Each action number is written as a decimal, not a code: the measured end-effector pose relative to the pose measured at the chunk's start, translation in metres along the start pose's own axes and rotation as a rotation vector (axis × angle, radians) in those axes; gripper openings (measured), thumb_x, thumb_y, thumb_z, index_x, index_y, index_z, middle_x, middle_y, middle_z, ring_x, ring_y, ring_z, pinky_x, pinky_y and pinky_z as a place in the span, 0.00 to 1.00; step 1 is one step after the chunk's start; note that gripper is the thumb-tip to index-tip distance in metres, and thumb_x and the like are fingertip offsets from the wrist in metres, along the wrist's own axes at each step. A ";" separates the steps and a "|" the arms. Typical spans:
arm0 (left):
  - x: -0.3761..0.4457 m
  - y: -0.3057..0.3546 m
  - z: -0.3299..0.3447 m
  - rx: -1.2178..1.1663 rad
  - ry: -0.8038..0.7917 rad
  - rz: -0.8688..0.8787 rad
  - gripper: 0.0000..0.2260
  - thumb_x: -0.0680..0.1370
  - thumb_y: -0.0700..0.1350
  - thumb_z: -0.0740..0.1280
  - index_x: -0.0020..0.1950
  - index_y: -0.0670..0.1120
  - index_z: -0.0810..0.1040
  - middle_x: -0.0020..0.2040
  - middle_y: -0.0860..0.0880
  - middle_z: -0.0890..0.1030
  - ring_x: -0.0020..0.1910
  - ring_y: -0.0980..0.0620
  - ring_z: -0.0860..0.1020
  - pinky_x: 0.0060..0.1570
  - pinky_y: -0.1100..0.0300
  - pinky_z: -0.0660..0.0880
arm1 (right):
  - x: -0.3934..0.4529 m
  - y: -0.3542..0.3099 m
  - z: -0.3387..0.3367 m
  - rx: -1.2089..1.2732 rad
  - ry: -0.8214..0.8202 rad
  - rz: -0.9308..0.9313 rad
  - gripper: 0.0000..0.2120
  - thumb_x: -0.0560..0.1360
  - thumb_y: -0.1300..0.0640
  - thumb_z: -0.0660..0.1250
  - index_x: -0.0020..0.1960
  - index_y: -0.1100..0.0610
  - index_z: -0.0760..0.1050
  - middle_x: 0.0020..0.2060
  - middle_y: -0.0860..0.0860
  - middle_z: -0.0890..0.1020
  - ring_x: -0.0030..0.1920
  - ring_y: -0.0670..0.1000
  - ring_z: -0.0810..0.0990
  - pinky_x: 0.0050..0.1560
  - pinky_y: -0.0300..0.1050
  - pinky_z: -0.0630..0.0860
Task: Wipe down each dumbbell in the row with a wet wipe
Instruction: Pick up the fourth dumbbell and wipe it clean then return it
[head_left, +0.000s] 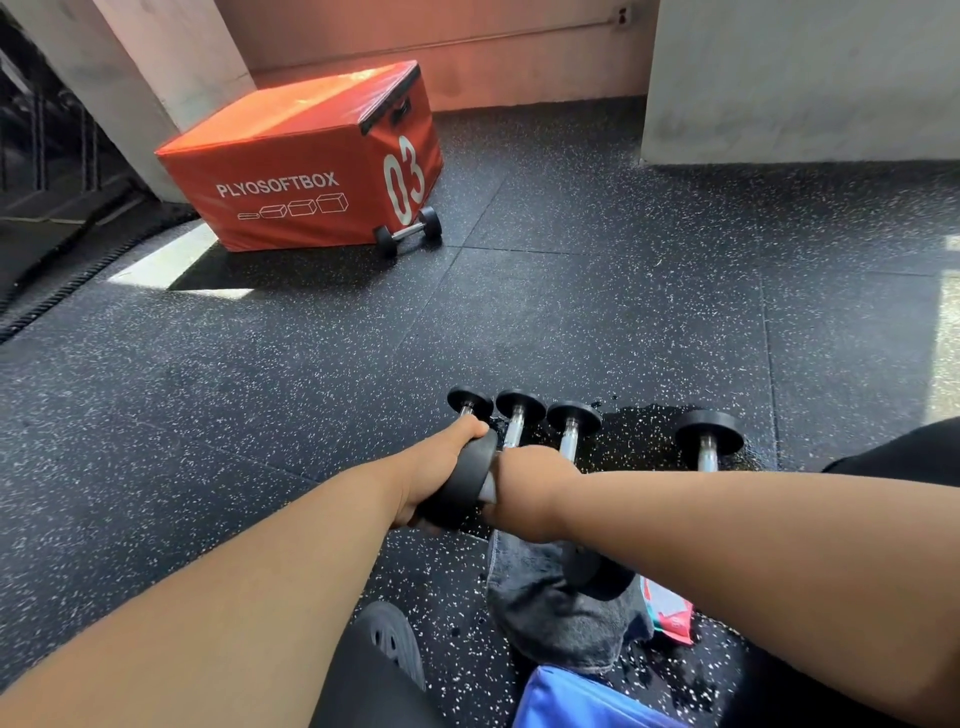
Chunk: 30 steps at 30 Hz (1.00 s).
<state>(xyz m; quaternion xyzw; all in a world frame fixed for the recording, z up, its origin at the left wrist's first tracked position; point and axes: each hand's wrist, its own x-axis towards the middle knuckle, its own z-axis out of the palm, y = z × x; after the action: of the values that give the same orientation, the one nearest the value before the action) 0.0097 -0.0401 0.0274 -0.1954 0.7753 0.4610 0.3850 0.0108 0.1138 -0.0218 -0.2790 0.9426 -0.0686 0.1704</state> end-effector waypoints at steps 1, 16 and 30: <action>-0.001 0.000 0.001 0.006 -0.001 0.006 0.27 0.79 0.72 0.58 0.39 0.50 0.79 0.40 0.45 0.82 0.33 0.47 0.78 0.40 0.57 0.73 | 0.002 0.001 -0.002 0.052 -0.083 -0.018 0.09 0.79 0.53 0.65 0.48 0.58 0.80 0.42 0.54 0.83 0.43 0.59 0.83 0.44 0.52 0.81; -0.005 0.004 0.004 0.051 0.059 0.207 0.23 0.73 0.69 0.66 0.58 0.54 0.80 0.53 0.42 0.85 0.45 0.43 0.83 0.48 0.51 0.79 | 0.001 0.017 -0.008 0.837 -0.215 0.053 0.08 0.74 0.59 0.74 0.49 0.63 0.83 0.34 0.45 0.84 0.37 0.47 0.83 0.37 0.39 0.76; -0.018 0.013 0.010 0.062 0.040 0.145 0.19 0.84 0.62 0.61 0.51 0.47 0.80 0.39 0.44 0.86 0.30 0.48 0.82 0.36 0.59 0.75 | 0.001 0.019 -0.006 0.766 -0.233 0.147 0.03 0.71 0.58 0.76 0.43 0.56 0.82 0.35 0.50 0.82 0.34 0.50 0.76 0.33 0.41 0.72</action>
<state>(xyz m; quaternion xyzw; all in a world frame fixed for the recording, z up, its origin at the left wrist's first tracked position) 0.0165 -0.0257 0.0455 -0.1359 0.8090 0.4591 0.3410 -0.0016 0.1297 -0.0203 -0.1329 0.8406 -0.3702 0.3723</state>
